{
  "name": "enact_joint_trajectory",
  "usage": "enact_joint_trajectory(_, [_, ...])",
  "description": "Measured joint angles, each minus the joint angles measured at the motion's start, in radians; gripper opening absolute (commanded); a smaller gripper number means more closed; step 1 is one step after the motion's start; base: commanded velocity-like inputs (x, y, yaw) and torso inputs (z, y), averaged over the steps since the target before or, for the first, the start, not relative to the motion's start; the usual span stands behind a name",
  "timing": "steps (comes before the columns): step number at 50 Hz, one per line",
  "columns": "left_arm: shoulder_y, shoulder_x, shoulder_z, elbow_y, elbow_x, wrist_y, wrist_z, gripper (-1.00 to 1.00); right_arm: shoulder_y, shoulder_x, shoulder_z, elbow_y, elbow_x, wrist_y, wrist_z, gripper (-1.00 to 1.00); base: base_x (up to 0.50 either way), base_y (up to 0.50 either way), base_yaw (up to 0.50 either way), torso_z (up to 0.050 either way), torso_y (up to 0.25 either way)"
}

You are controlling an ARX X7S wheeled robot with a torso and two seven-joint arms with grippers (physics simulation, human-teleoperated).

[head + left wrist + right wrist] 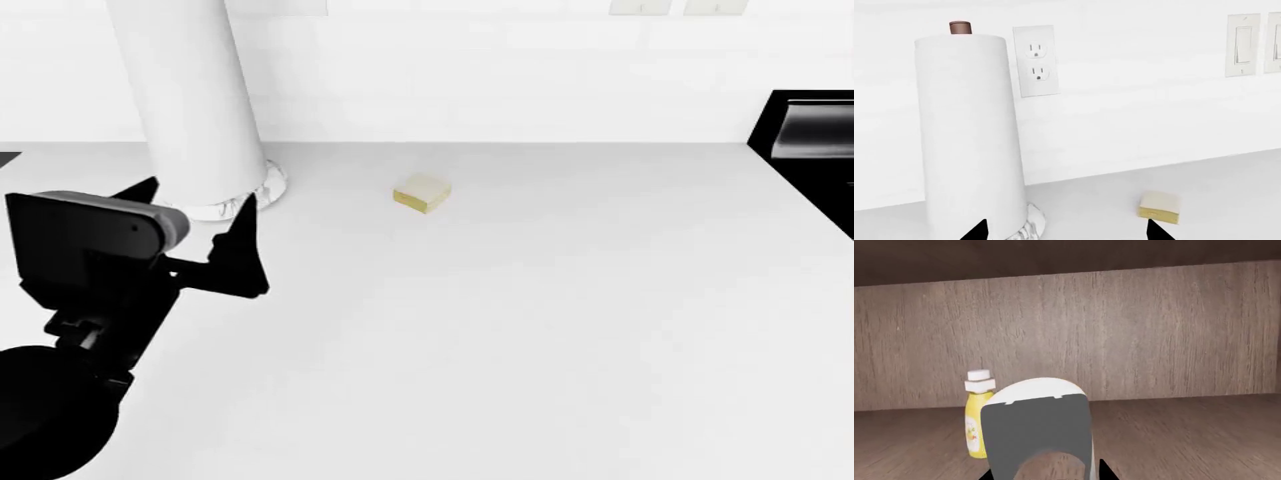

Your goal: A wet mug is on the counter and needs to be dried. Pick it up and place it upside down in the open cabinet.

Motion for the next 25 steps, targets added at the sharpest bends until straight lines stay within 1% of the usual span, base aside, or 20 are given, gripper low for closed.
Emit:
enact_joint_trajectory(22, [-0.001, -0.014, -0.013, 0.030, -0.040, -0.020, -0.048, 1.00, 0.000, 0.000, -0.056, 0.054, -0.005, -0.030, 0.016, -1.00, 0.00, 0.00, 0.00, 0.000, 0.000])
enact_joint_trajectory(25, [-0.002, -0.016, -0.014, 0.035, -0.040, -0.020, -0.052, 1.00, 0.002, 0.000, -0.063, 0.057, -0.004, -0.031, 0.018, -1.00, 0.00, 0.00, 0.00, 0.000, -0.191])
